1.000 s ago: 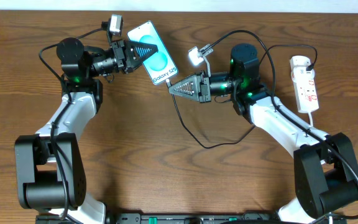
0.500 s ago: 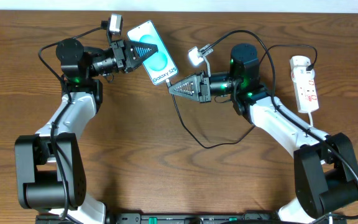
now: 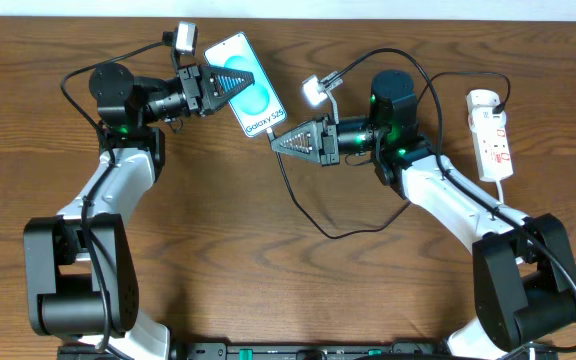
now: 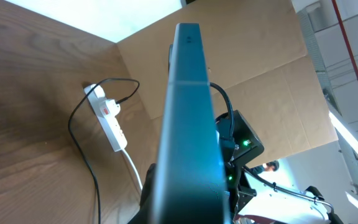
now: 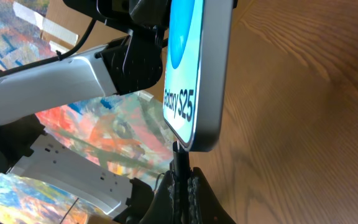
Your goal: Plug charger to phone and switch on socket
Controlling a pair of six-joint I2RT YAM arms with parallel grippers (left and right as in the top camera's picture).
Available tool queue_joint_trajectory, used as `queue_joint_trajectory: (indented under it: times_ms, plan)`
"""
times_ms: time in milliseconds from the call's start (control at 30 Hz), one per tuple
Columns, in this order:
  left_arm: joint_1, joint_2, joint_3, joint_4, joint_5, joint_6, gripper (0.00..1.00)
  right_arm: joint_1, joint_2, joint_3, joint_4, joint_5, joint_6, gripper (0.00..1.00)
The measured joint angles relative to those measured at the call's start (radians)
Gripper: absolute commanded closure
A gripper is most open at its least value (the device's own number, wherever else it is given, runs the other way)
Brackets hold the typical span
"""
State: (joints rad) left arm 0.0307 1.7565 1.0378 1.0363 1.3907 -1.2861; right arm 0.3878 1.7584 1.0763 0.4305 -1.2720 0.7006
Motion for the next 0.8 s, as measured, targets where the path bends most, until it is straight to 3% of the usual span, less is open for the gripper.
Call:
queue_joint_trajectory:
  times_ms: [800]
  plan:
    - [0.0, 0.0, 0.0, 0.0, 0.006, 0.0, 0.93, 0.003, 0.0, 0.0, 0.0, 0.0, 0.023, 0.99]
